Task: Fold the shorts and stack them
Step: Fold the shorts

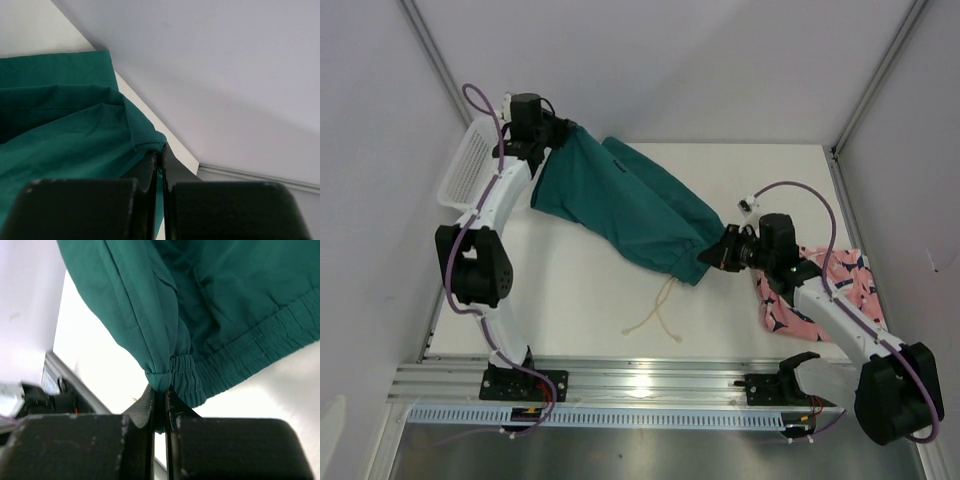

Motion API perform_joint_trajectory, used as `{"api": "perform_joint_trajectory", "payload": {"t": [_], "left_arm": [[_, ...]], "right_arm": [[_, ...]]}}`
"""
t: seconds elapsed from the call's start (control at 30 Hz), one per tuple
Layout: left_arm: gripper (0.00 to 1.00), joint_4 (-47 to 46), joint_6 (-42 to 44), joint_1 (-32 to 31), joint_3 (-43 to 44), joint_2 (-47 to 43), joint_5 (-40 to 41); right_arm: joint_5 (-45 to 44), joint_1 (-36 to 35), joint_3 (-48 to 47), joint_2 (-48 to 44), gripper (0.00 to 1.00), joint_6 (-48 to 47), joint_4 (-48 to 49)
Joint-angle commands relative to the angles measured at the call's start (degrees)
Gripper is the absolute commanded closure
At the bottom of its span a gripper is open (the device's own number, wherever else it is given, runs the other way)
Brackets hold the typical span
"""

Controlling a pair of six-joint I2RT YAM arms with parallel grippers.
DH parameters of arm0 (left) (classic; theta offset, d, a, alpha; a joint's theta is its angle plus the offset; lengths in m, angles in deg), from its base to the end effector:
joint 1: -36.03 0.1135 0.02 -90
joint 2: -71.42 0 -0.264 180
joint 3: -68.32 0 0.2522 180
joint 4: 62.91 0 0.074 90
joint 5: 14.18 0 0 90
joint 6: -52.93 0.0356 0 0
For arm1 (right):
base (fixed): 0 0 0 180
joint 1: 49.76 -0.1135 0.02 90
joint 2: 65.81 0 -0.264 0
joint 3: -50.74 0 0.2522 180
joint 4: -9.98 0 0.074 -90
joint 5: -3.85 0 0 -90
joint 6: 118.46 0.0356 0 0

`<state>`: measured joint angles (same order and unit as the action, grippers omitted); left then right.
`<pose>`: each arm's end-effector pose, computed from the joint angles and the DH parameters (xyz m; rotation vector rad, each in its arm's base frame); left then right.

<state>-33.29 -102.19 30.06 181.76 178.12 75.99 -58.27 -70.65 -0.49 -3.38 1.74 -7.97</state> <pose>0.4449 -0.0464 0.3534 -1.0185 1.7905 -0.7919 0.2158 0.1002 0.2472 -0.1388 2.1822 1.0326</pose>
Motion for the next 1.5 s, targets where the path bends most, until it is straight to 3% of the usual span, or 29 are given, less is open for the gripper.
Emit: {"api": "perform_joint_trajectory", "payload": {"t": [0.0, 0.3, 0.5, 0.6, 0.67, 0.7, 0.73, 0.77, 0.8, 0.83, 0.9, 0.97, 1.0, 1.03, 1.07, 1.1, 1.27, 1.33, 1.47], "left_arm": [[1.00, -9.26, -5.27, -0.09, 6.12, 6.21, -2.53], [1.00, -12.07, -7.91, -1.76, 23.27, 23.19, 5.81], [1.00, -22.43, -11.08, -1.84, 27.14, 33.13, 10.46], [0.93, -29.79, -14.40, -1.93, 26.10, 37.17, 12.48], [0.79, -32.46, -16.34, -1.84, 26.97, 40.94, 12.84], [0.57, -32.12, -16.79, -1.84, 28.62, 42.35, 12.67], [0.47, -31.68, -17.40, -1.67, 30.38, 43.59, 12.49], [0.37, -31.76, -17.58, -1.58, 31.27, 45.16, 12.32], [0.15, -31.94, -17.32, -1.23, 31.19, 45.44, 11.79], [0.02, -31.59, -17.23, -1.06, 31.10, 45.44, 11.79], [0.01, -32.29, -15.31, -0.62, 29.70, 43.87, 11.88], [0.01, -33.78, -13.99, -0.35, 27.86, 42.38, 11.70], [0.01, -33.96, -12.76, -0.18, 27.42, 40.71, 11.61], [0.01, -34.14, -12.31, 0.09, 26.11, 39.74, 11.27], [0.01, -35.01, -11.87, 0.18, 25.05, 38.77, 11.09], [0.01, -35.37, -11.17, 0.44, 24.52, 37.55, 11.00], [0.01, -38.61, -7.66, 0.53, 17.22, 28.06, 10.82], [0.01, -39.41, -6.69, 0.53, 13.62, 25.33, 10.47], [0.01, -41.33, -5.72, 0.53, 5.90, 17.08, 9.94]], "right_arm": [[2.18, 5.30, -7.67, 6.52, 1.00, -3.12, -1.00], [2.01, 16.22, -27.63, 32.03, 1.00, -4.97, -0.12], [2.01, 19.48, -49.86, 50.65, 1.00, -6.82, -2.31], [2.27, 19.48, -65.41, 62.69, 1.00, -6.56, -5.65], [1.05, 19.48, -74.02, 72.06, 1.00, -4.98, -8.36], [-0.96, 19.57, -83.11, 75.43, 0.79, -4.45, -9.77], [-1.42, 19.48, -88.25, 78.77, 0.59, -4.18, -13.62], [-2.12, 19.57, -94.21, 82.37, 0.47, -3.92, -16.79], [-3.17, 19.57, -105.41, 88.76, 0.35, -3.48, -20.21], [-3.70, 19.74, -109.09, 90.83, 0.34, -3.56, -24.16], [-5.55, 19.83, -105.56, 89.28, 0.39, -3.30, -23.51], [-7.65, 20.09, -95.56, 83.93, 0.49, -2.95, -15.18], [-8.01, 20.35, -90.55, 81.29, 0.48, -2.69, -11.76], [-7.23, 20.36, -84.23, 77.61, 0.46, -2.69, -8.07], [-6.96, 20.36, -83.21, 76.71, 0.35, -3.12, -8.12], [-6.87, 20.36, -82.94, 76.17, 0.32, -3.65, -8.99], [-0.82, 22.46, -77.86, 73.98, 0.31, -4.45, -6.37], [1.64, 23.08, -75.74, 73.19, 0.37, -3.39, -4.53], [4.20, 23.26, -67.67, 69.76, 0.66, -0.58, -0.83]]}}
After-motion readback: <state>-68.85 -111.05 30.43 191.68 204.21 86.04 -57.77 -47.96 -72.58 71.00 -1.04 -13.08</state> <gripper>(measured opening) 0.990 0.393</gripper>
